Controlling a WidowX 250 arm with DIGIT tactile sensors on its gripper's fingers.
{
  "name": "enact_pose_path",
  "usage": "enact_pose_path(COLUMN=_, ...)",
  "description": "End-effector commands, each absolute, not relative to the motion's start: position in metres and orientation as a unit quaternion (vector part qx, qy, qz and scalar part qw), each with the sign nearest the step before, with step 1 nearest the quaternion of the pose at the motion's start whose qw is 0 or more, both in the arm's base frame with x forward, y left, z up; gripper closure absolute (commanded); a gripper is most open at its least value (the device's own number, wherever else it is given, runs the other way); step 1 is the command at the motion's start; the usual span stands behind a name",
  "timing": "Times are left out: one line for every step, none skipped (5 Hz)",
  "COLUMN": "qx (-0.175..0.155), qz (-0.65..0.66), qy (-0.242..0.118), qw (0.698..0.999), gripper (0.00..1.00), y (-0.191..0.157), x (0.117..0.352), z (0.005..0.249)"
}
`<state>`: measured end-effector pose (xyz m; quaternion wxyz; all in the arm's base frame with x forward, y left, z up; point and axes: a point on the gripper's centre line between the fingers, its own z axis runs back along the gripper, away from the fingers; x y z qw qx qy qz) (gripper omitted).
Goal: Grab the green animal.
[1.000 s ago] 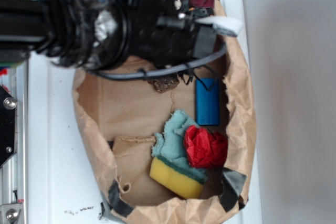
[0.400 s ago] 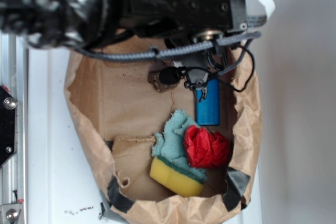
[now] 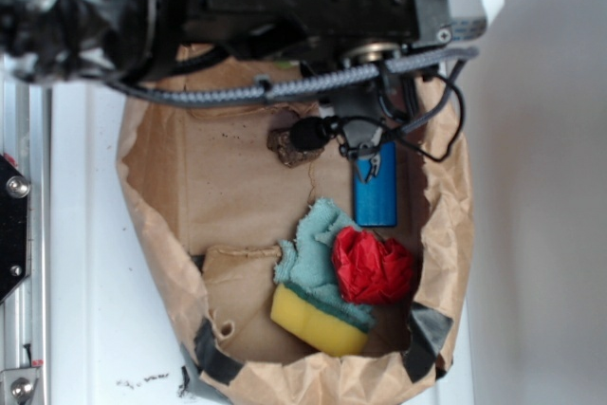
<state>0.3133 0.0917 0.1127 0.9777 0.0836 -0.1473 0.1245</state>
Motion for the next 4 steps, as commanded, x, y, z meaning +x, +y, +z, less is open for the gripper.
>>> enact_pose_path(qx=0.125, qz=0.131, qy=-0.173, qw=0.968, gripper=0.00, y=0.112, x=0.326, z=0.106)
enact_pose_path(qx=0.143, qz=0.131, qy=-0.176, qw=0.965, gripper=0.00, y=0.118, x=0.330, z=0.094)
enact_pose_path(qx=0.158, qz=0.130, qy=-0.179, qw=0.962, gripper=0.00, y=0.122, x=0.333, z=0.086)
enact_pose_path(qx=0.179, qz=0.129, qy=-0.181, qw=0.958, gripper=0.00, y=0.127, x=0.336, z=0.075)
